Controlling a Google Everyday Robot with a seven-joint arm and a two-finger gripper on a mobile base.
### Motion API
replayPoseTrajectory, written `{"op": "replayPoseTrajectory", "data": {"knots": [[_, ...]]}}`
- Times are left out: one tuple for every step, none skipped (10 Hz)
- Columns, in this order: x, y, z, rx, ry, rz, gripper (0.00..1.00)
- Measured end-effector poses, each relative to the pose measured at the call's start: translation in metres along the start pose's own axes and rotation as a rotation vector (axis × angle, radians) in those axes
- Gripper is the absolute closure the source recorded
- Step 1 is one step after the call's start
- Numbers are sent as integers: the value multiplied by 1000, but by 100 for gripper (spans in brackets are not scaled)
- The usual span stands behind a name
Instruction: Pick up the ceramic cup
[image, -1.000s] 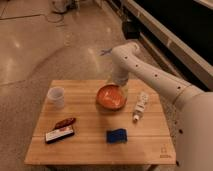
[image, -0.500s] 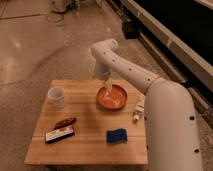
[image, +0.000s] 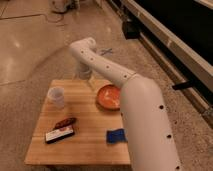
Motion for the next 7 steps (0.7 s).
{"op": "replayPoseTrajectory", "data": {"knots": [[-10,-11,3,0,-12,-32,20],[-18,-18,6,0,-20,-56,20],[-31,-25,11,-5,-33,-91,20],[-39,-29,15,-7,-39,-115,20],[-48,-33,19,-10,-44,-142,20],[-57,-36,24,-15,-49,-168,20],[-64,-38,29,-20,-54,-189,20]]}}
